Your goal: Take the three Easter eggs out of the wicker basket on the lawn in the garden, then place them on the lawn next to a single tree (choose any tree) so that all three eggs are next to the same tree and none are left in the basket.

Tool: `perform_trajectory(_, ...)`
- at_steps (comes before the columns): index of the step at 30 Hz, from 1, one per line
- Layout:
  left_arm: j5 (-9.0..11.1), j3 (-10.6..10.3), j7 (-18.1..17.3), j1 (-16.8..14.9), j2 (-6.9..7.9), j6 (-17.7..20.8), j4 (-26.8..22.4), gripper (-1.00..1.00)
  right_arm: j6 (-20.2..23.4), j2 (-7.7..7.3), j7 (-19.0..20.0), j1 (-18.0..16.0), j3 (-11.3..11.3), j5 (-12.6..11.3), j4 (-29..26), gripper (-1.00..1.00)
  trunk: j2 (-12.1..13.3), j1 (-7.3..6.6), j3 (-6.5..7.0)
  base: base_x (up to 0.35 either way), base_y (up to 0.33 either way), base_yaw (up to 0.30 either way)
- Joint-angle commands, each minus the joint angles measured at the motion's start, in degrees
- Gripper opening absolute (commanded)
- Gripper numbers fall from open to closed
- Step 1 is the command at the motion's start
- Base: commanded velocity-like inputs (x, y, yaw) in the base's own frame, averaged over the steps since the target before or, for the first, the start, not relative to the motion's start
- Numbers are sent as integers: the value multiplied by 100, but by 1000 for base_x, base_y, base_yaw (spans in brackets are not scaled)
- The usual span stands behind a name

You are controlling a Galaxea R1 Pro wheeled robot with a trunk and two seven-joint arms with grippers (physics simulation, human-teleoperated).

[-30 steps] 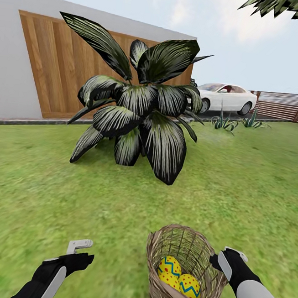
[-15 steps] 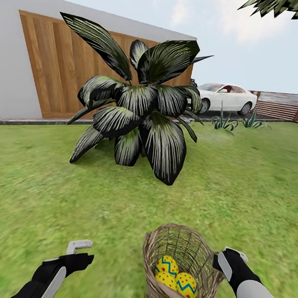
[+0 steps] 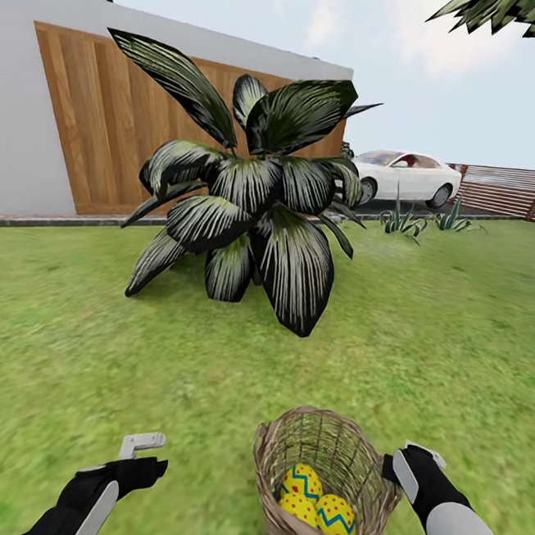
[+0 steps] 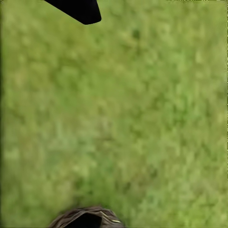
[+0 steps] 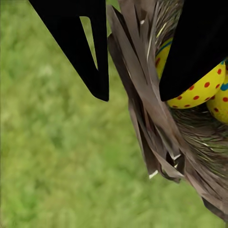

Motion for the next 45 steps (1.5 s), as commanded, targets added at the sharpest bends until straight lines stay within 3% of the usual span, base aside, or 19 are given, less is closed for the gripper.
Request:
perform_trajectory(1,61,-17,55,-3,6,18,-4,100,10,1,-37,0,-2,-69,-14,-100,39,-24,13,0,0,0)
perform_trajectory(8,61,-17,65,-3,6,18,3,100,-33,0,204,12,-23,-81,-29,-100,320,-177,138,0,0,0)
perform_trajectory(22,46,-17,88,-3,5,9,11,100,-167,-26,269,65,-52,-95,-47,-100,881,-485,390,0,0,0)
perform_trajectory(30,44,-17,86,-3,0,9,74,100,-139,-88,854,68,-52,-85,-47,-100,1202,-661,533,0,0,0)
perform_trajectory(45,65,-15,66,-3,6,-85,98,100,-118,-98,896,76,-46,-95,-39,-100,1804,-990,793,0,0,104)
